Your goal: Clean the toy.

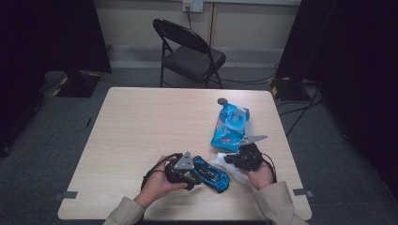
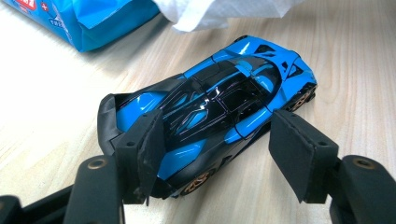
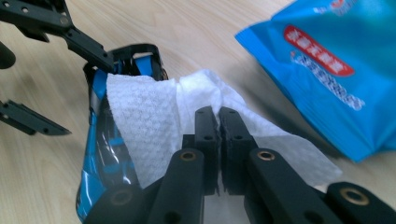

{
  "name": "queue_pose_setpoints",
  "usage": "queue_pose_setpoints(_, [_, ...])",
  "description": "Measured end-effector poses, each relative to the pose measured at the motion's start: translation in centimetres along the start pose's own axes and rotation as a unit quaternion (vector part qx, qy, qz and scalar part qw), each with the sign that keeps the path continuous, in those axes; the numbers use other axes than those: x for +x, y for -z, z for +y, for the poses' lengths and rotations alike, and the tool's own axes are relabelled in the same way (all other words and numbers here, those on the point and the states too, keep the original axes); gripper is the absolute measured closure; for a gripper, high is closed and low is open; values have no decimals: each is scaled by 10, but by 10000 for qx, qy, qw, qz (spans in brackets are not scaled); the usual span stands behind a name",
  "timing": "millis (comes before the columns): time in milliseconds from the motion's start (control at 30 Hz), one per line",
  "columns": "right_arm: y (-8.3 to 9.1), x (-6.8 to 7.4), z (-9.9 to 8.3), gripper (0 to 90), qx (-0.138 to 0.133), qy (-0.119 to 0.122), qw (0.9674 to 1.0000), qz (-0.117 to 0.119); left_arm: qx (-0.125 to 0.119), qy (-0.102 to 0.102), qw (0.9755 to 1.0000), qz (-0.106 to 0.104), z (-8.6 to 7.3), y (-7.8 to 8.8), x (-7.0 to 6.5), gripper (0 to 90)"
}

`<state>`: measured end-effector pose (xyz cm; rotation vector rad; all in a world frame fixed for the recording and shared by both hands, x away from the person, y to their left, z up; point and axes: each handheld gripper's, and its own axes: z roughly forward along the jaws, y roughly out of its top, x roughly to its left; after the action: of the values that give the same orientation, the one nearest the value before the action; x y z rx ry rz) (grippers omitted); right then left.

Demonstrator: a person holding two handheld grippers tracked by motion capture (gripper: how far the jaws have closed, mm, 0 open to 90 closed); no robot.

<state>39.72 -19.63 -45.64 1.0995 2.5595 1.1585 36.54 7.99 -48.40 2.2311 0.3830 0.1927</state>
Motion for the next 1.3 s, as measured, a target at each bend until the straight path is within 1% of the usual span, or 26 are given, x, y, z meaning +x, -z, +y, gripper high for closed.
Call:
queue_pose_setpoints(67, [1, -1, -6, 874, 3, -42, 10000, 16, 2, 0, 10000, -29, 0, -1, -1, 332])
queue_pose_setpoints(100, [1, -2, -12, 874, 41, -78, 10000, 28, 34, -55, 10000, -40, 1, -1, -1, 303])
queue_pose_setpoints(133, [1, -2, -12, 874, 41, -78, 10000, 28, 26, -50, 10000, -50, 1, -1, -2, 303])
queue_pose_setpoints(200, [-1, -2, -18, 874, 62, -104, 9999, 56, 49, -82, 9999, -53, 2, -2, -2, 288])
queue_pose_setpoints(333, [-2, -3, -24, 874, 77, -135, 9998, 79, 55, -76, 9999, -89, 2, -2, -2, 272])
queue_pose_setpoints(467, [-8, -1, -34, 873, 194, -167, 9996, 111, 49, -70, 9999, -135, 2, -2, -2, 245])
queue_pose_setpoints(633, [-14, 0, -37, 871, 198, -177, 9995, 141, 69, -62, 9998, -198, 2, -3, -2, 211])
queue_pose_setpoints(700, [-15, 0, -36, 870, 220, -162, 9995, 133, 32, 15, 9997, -261, 2, -4, -2, 180])
queue_pose_setpoints(733, [-15, 0, -36, 870, 226, -174, 9995, 132, 32, 15, 9997, -261, 2, -4, -2, 166])
queue_pose_setpoints(800, [-15, 0, -36, 869, 230, -170, 9995, 132, 29, 101, 9995, -305, 2, -4, -2, 153])
queue_pose_setpoints(900, [-16, -1, -36, 866, 223, -164, 9995, 143, 28, 63, 9994, -329, 2, -4, -2, 144])
queue_pose_setpoints(967, [-16, -1, -36, 867, 204, -204, 9995, 159, 16, 107, 9993, -371, 2, -4, -1, 132])
queue_pose_setpoints(1000, [-17, -2, -37, 867, 199, -198, 9995, 170, 2, 68, 9991, -411, 1, -4, 0, 123])
queue_pose_setpoints(1133, [-17, -2, -37, 865, 185, -182, 9995, 201, 9, 121, 9990, -429, 2, -4, 0, 114])
queue_pose_setpoints(1233, [-19, -4, -36, 865, 165, -224, 9992, 270, 8, 152, 9989, -446, 2, -5, 0, 103])
queue_pose_setpoints(1300, [-22, -3, -32, 866, 207, -174, 9993, 265, 15, 165, 9989, -437, 2, -5, 0, 102])
